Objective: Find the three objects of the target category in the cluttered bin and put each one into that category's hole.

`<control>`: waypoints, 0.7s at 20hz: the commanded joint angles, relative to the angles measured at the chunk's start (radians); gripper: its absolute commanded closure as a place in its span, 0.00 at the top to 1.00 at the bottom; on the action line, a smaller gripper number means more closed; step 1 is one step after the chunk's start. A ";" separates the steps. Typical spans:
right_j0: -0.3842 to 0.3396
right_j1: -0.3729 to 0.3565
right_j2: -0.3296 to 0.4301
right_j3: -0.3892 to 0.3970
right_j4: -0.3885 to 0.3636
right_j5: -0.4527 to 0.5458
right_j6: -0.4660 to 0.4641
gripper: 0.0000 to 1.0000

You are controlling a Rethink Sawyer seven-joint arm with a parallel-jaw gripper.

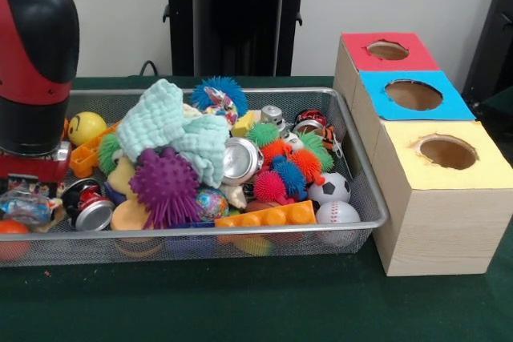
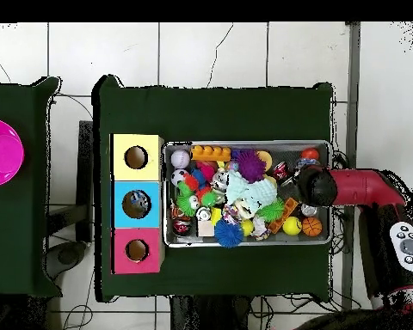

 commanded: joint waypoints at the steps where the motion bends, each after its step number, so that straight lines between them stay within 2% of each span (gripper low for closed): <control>1: -0.058 0.034 0.128 0.032 -0.106 -0.292 -0.181 1.00; 4: -0.062 0.027 0.117 0.054 -0.122 -0.329 -0.152 1.00; 8: -0.063 0.032 0.118 0.062 -0.124 -0.318 -0.154 1.00; 9: -0.069 0.032 0.122 0.068 -0.118 -0.317 -0.146 0.00; 14: -0.066 0.036 0.121 0.063 -0.063 -0.226 -0.149 0.00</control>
